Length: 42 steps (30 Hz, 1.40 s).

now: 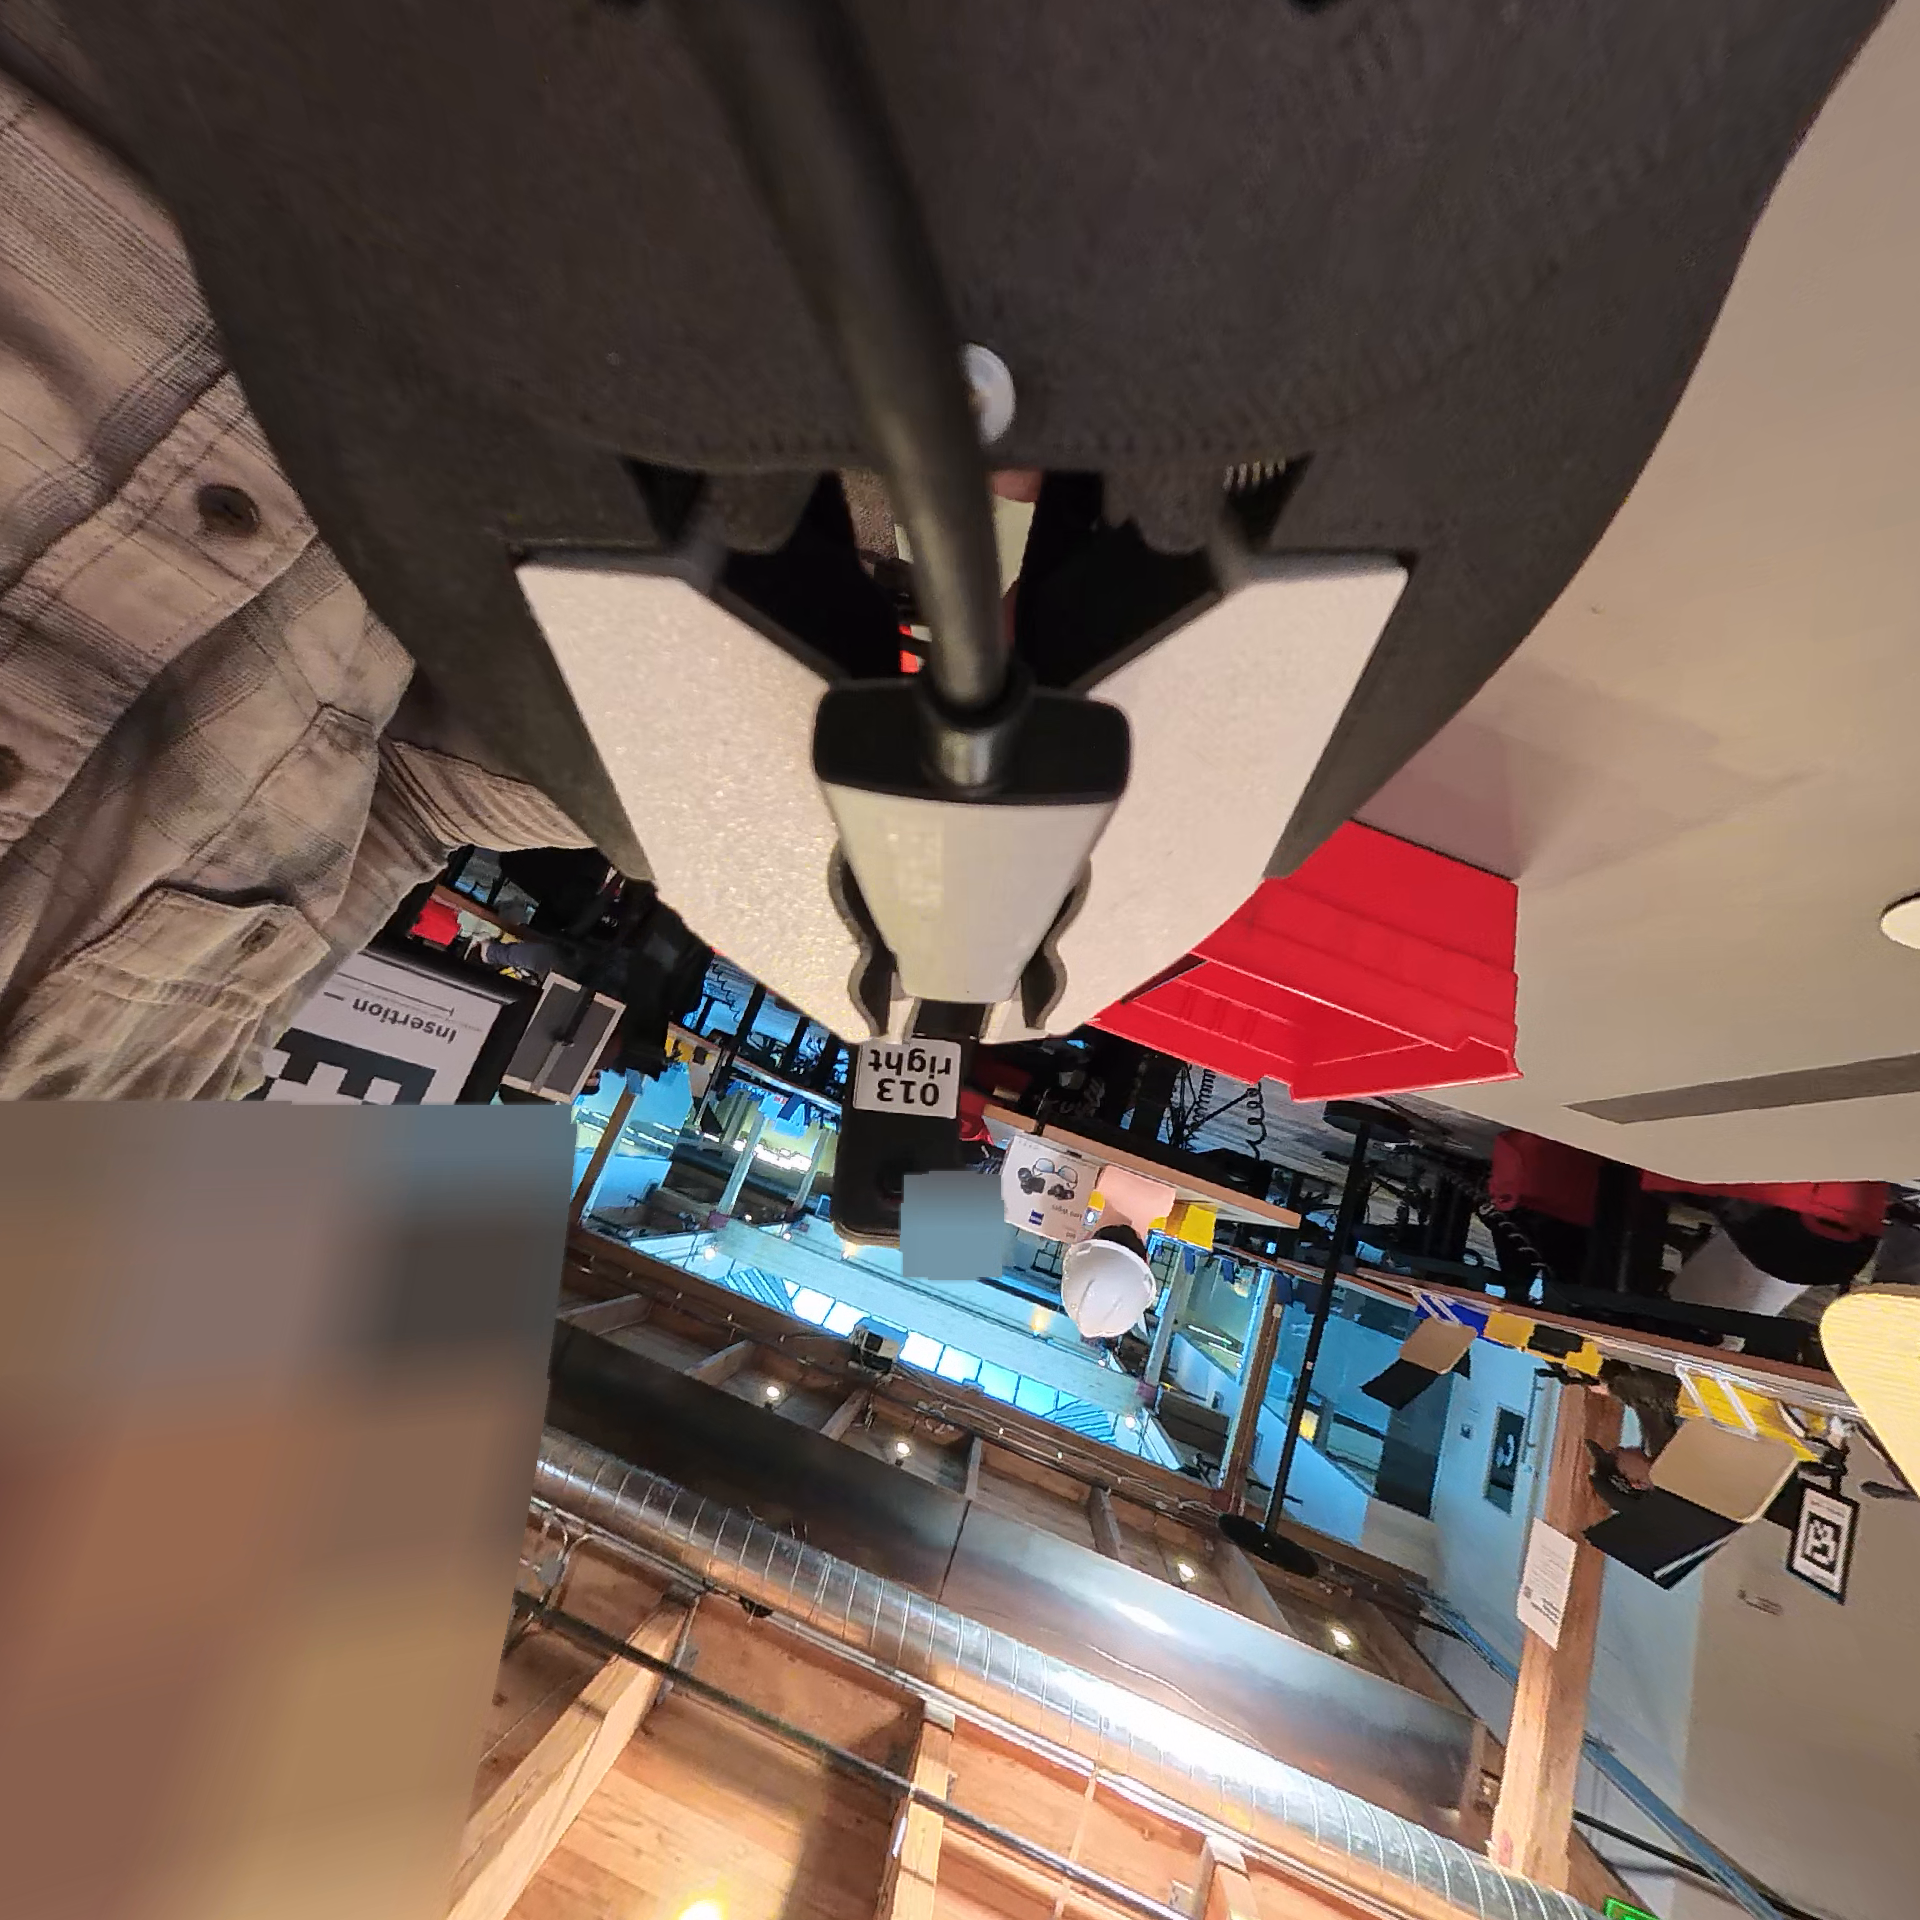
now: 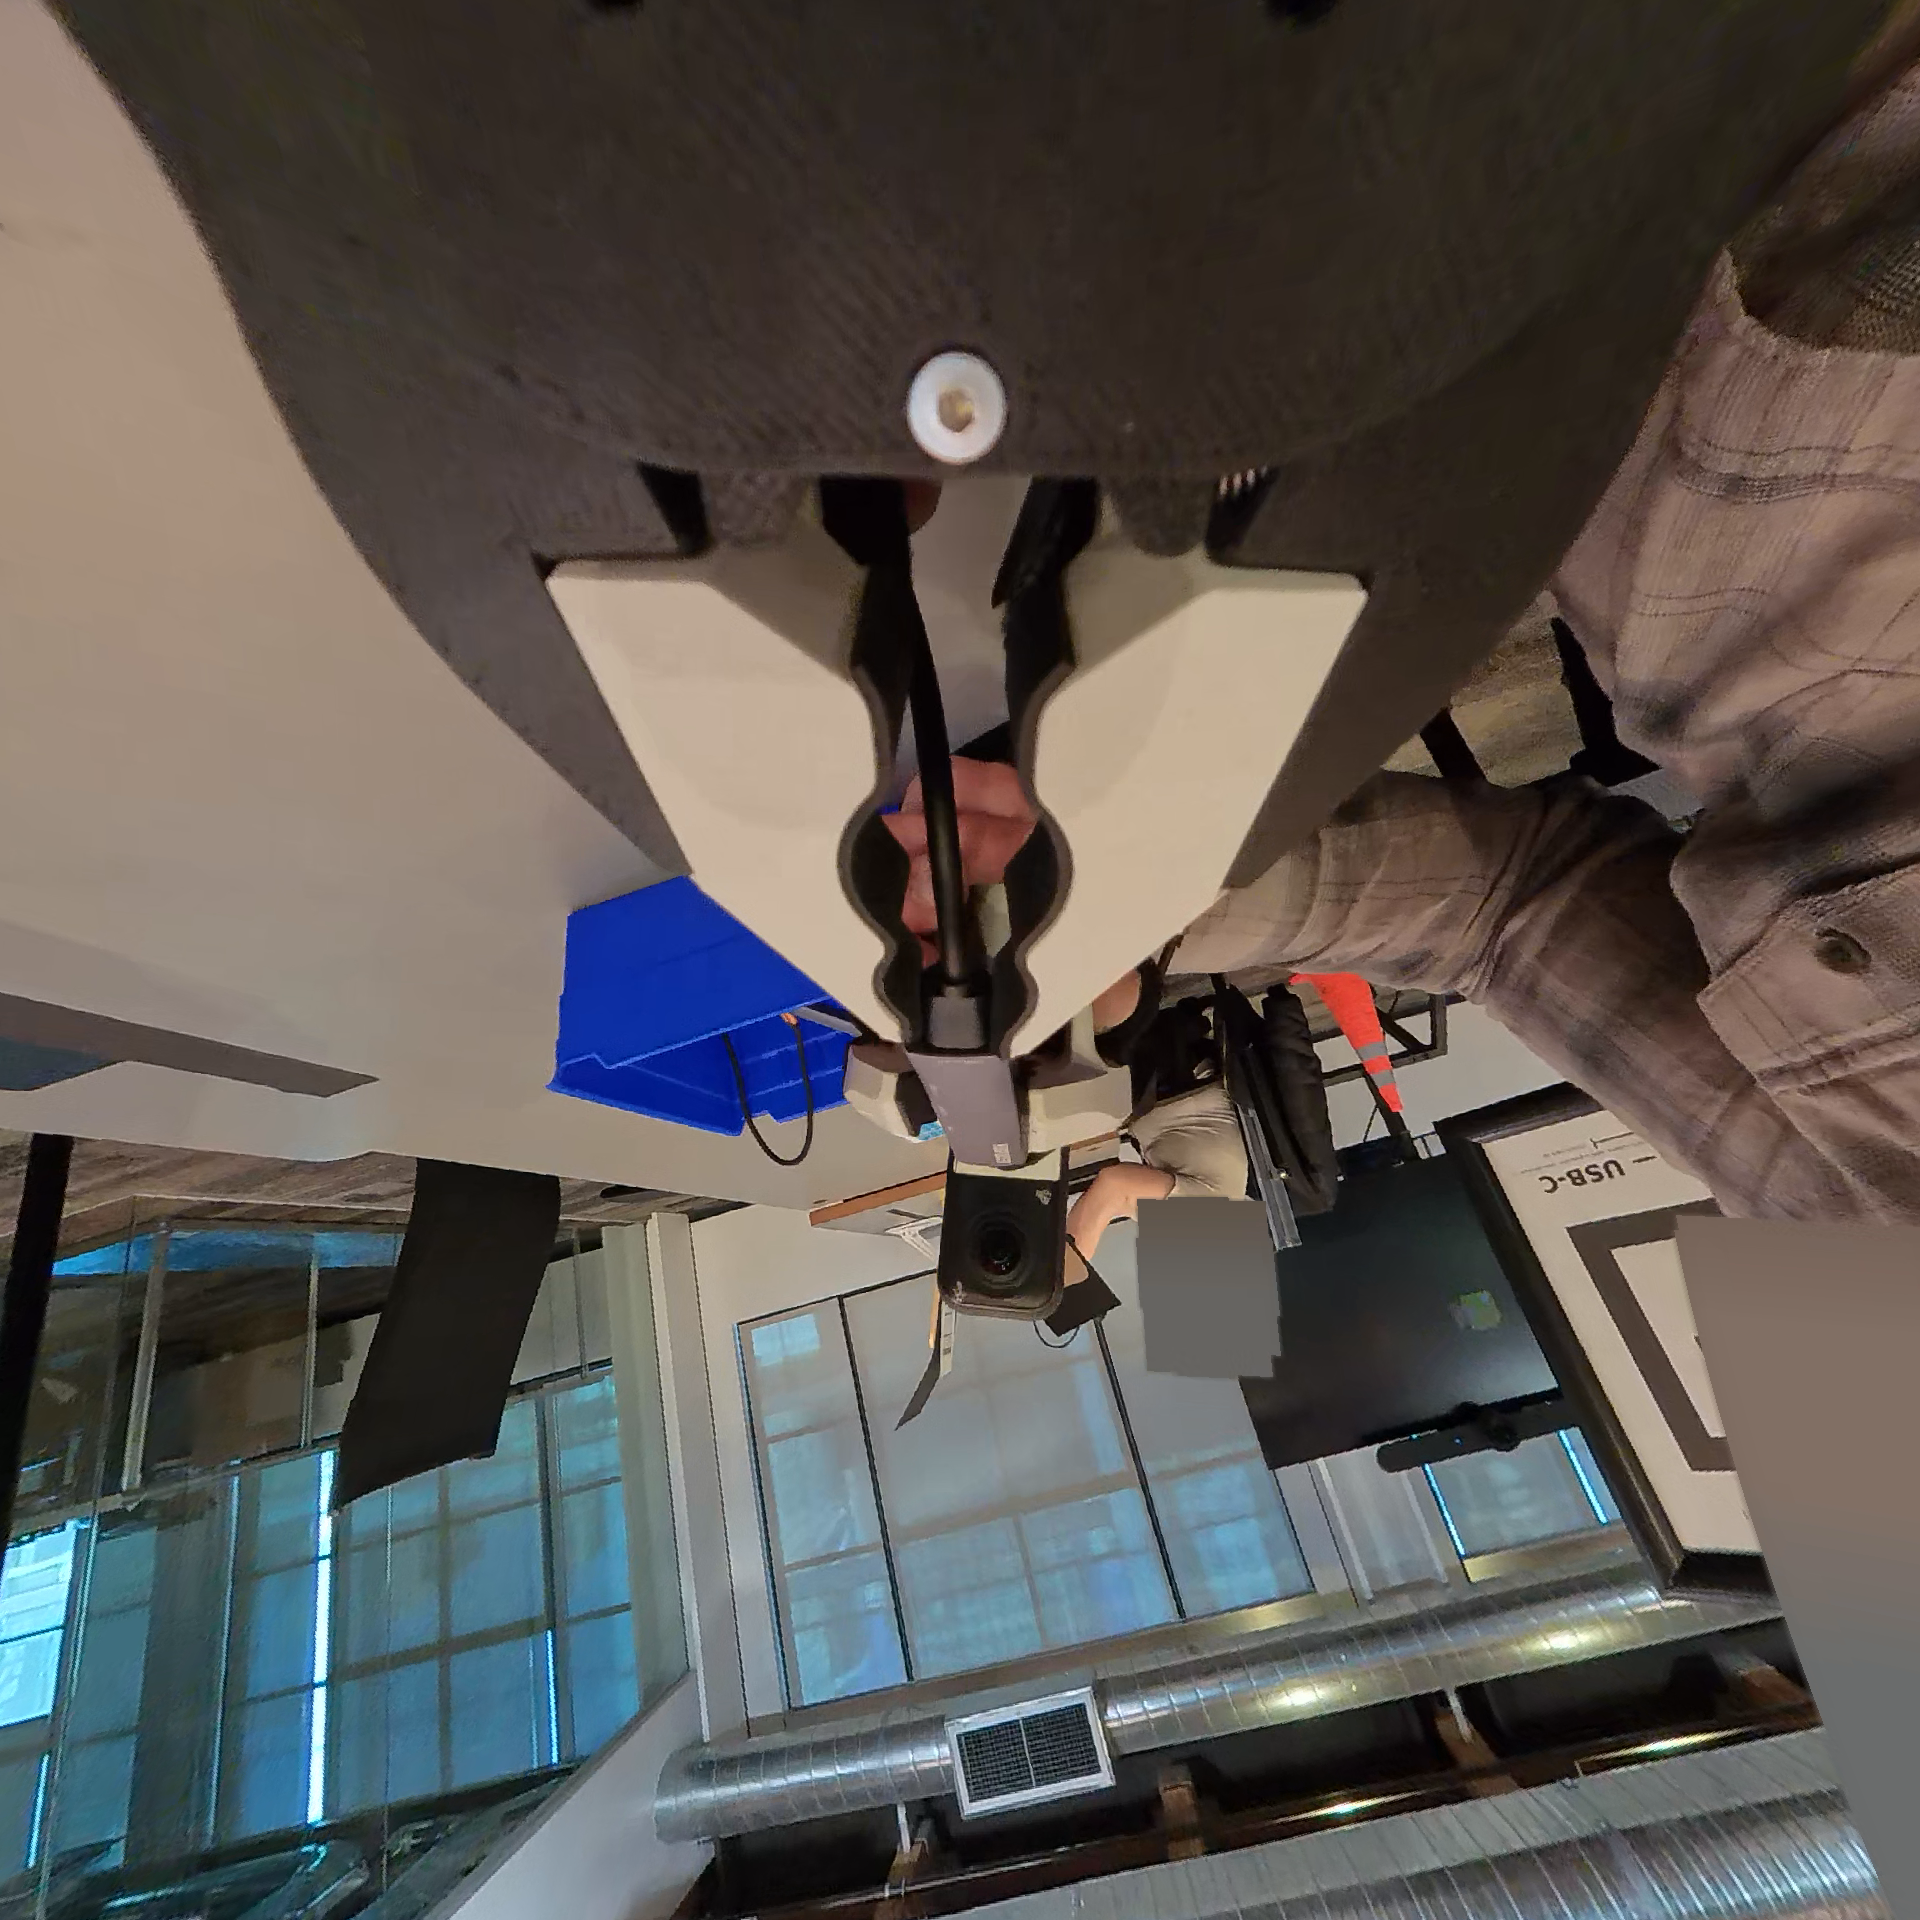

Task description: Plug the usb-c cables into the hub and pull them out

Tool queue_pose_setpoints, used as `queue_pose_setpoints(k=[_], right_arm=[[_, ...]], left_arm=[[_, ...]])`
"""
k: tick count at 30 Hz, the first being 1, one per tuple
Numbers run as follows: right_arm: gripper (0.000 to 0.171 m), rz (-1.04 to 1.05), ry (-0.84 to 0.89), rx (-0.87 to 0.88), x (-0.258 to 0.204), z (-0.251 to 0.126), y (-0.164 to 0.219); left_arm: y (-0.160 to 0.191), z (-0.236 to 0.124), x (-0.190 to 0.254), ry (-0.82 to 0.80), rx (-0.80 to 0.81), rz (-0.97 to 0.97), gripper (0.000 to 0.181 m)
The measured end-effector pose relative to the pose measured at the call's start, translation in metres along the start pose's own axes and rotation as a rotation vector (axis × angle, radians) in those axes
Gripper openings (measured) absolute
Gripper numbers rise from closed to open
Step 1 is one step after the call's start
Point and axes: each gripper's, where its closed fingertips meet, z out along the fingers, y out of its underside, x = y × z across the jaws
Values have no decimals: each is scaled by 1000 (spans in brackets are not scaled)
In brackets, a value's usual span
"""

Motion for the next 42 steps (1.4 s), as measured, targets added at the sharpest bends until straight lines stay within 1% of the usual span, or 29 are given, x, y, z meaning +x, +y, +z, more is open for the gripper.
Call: queue_pose_setpoints(k=[8, 14, 19, 24, 28, 30, 33, 36, 39, 42], right_arm=[[10, -39, -59, -43, -12, -2, 1], [10, -34, -118, -52, -20, -7, 3], [10, -12, -92, 9, -14, -8, -3], [10, -17, -40, 15, -7, -9, -5], [10, -14, -52, 1, -9, -9, -4], [10, -2, -115, -12, -18, -11, -3], [10, -31, -148, -11, -26, -12, -5], [10, -39, -119, -14, -22, -11, -4], [10, -51, -42, -30, -10, -9, -2], [10, -38, -39, -31, -10, -8, -1]], left_arm=[[1, -1, 13, 67, -77, 72, 25], [6, 1, 21, 108, -87, 62, 25], [2, 6, 17, 62, -53, 62, 25], [-1, 8, 8, -15, -42, 64, 25], [-1, 8, 9, -12, -47, 64, 25], [1, 8, 17, 38, -81, 78, 25], [0, 9, 28, 84, -99, 104, 25], [1, 9, 25, 72, -104, 95, 25], [1, 8, 12, 4, -96, 84, 25], [0, 7, 9, -14, -100, 79, 25]])
